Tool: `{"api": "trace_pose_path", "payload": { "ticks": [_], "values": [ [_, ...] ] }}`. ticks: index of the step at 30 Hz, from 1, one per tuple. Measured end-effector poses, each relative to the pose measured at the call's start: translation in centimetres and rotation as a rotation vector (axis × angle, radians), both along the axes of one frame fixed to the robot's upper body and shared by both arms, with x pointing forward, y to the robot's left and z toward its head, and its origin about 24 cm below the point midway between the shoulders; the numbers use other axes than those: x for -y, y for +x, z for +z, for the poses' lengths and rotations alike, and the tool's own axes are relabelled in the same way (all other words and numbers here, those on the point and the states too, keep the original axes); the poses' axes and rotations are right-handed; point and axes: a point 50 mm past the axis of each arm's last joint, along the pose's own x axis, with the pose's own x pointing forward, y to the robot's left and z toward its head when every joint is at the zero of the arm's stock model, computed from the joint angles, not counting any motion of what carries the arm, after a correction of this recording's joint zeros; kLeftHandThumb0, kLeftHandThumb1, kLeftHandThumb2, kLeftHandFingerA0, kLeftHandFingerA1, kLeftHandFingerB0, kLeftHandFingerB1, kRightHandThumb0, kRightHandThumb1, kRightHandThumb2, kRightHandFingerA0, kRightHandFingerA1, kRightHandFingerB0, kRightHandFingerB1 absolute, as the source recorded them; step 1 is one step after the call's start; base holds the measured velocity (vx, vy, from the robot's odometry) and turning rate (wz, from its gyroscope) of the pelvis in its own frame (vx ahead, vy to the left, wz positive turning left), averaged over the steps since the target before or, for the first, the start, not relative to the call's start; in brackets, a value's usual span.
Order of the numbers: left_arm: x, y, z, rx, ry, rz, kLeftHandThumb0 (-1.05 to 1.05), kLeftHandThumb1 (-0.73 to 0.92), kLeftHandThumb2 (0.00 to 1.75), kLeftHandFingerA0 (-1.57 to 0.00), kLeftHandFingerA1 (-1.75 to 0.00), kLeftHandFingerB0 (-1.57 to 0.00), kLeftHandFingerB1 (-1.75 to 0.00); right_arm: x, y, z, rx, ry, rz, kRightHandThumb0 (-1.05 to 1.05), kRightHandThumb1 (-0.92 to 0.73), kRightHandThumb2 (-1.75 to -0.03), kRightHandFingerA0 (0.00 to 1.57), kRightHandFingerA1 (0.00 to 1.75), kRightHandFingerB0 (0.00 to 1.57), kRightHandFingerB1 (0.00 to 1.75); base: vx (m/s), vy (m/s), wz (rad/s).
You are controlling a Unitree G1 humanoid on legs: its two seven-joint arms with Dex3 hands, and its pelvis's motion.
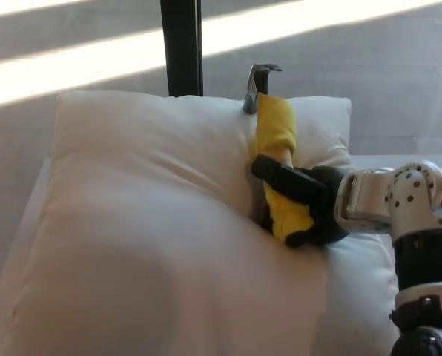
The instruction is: A hammer is kept on the right hand side and a pillow is kept on the left hand side on the desk infront of the robot and the robot uses its right hand to pick up the hammer and makes a downward swinging motion to hit the pillow
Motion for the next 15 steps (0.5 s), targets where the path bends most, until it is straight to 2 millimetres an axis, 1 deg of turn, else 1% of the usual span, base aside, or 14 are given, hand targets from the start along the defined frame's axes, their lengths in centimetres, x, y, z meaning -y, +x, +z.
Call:
{"api": "trace_pose_path", "payload": {
  "ticks": [2, 3, 4, 5, 6, 7, 8, 9, 10, 11, 12, 13, 14, 15],
  "values": [
    [0.0, 0.1, 0.0, 0.004, 0.0, 0.001, -0.62, 0.78, 0.63, -0.55, -0.62, -0.57, -0.5, 0.2, -0.3, -0.7, -0.015, 0.0, 0.003, -0.44, -0.89, -0.78, 1.08, 1.75, 0.74, 1.45, 0.0, 0.0, 0.0],
    [0.0, 0.1, 0.0, 0.005, 0.0, 0.001, -0.63, 0.79, 0.63, -0.55, -0.61, -0.57, -0.49, 0.3, -0.3, -0.8, -0.019, 0.002, 0.002, -0.41, -0.87, -0.81, 1.08, 1.75, 0.71, 1.45, 0.0, 0.0, 0.0],
    [0.0, 0.2, 0.0, 0.005, 0.0, 0.0, -0.62, 0.79, 0.63, -0.55, -0.6, -0.55, -0.49, 0.5, -0.4, -0.9, -0.022, 0.003, 0.001, -0.37, -0.85, -0.85, 1.07, 1.75, 0.71, 1.46, 0.0, 0.0, 0.0],
    [0.0, 0.2, 0.0, 0.006, 0.0, -0.001, -0.62, 0.79, 0.63, -0.55, -0.6, -0.55, -0.49, 0.6, -0.4, -0.9, -0.021, -0.001, 0.002, -0.37, -0.85, -0.85, 1.07, 1.75, 0.71, 1.46, 0.0, 0.0, 0.0],
    [0.0, 0.3, 0.1, 0.008, 0.001, -0.003, -0.61, 0.79, 0.63, -0.56, -0.59, -0.56, -0.48, 0.8, -0.4, -1.0, -0.018, -0.014, 0.006, -0.36, -0.84, -0.86, 1.07, 1.75, 0.74, 1.45, 0.0, 0.0, 0.0],
    [-0.1, 0.4, 0.1, 0.007, 0.003, -0.006, -0.61, 0.78, 0.63, -0.56, -0.64, -0.56, -0.51, 1.1, -0.4, -1.2, -0.022, -0.028, 0.008, -0.36, -0.83, -0.88, 1.09, 1.75, 0.76, 1.5, 0.0, 0.0, 0.0],
    [-0.1, 0.5, 0.2, 0.007, 0.006, -0.008, -0.61, 0.78, 0.63, -0.56, -0.64, -0.56, -0.51, 1.4, -0.5, -1.3, -0.025, -0.04, 0.012, -0.36, -0.83, -0.88, 1.09, 1.75, 0.76, 1.5, 0.0, 0.0, 0.0],
    [-0.2, 0.6, 0.2, 0.01, 0.008, -0.007, -0.64, 0.79, 0.63, -0.54, -0.65, -0.57, -0.52, 1.7, -0.5, -1.5, -0.026, -0.047, 0.015, -0.38, -0.87, -0.81, 1.09, 1.75, 0.71, 1.5, 0.0, 0.0, 0.0],
    [-0.2, 0.6, 0.3, 0.01, 0.009, -0.008, -0.64, 0.79, 0.63, -0.54, -0.65, -0.57, -0.52, 2.0, -0.6, -1.7, -0.027, -0.054, 0.017, -0.38, -0.87, -0.81, 1.09, 1.75, 0.71, 1.5, 0.0, 0.0, 0.0],
    [-0.2, 0.6, 0.3, 0.009, 0.008, -0.009, -0.64, 0.8, 0.63, -0.55, -0.62, -0.57, -0.49, 2.2, -0.6, -1.8, -0.027, -0.057, 0.017, -0.38, -0.85, -0.78, 1.09, 1.75, 0.76, 1.43, 0.0, 0.0, 0.0],
    [-0.2, 0.6, 0.2, 0.008, 0.008, -0.011, -0.64, 0.8, 0.63, -0.55, -0.62, -0.57, -0.49, 2.4, -0.7, -1.9, -0.026, -0.059, 0.017, -0.38, -0.85, -0.78, 1.09, 1.75, 0.76, 1.43, 0.0, 0.0, 0.0],
    [-0.1, 0.6, 0.2, 0.005, 0.008, -0.014, -0.64, 0.78, 0.63, -0.55, -0.64, -0.56, -0.5, 2.5, -0.7, -2.1, -0.025, -0.058, 0.014, -0.4, -0.86, -0.76, 1.09, 1.75, 0.72, 1.41, 0.0, 0.0, 0.0],
    [-0.1, 0.6, 0.2, 0.004, 0.008, -0.016, -0.64, 0.76, 0.63, -0.54, -0.64, -0.57, -0.52, 2.6, -0.7, -2.3, -0.024, -0.056, 0.009, -0.39, -0.85, -0.77, 1.1, 1.75, 0.78, 1.43, 0.0, 0.0, 0.0],
    [-0.1, 0.6, 0.2, 0.004, 0.008, -0.016, -0.64, 0.76, 0.63, -0.54, -0.64, -0.57, -0.52, 2.7, -0.7, -2.4, -0.024, -0.055, 0.008, -0.39, -0.85, -0.77, 1.1, 1.75, 0.78, 1.43, 0.0, 0.0, 0.0]
  ]
}}
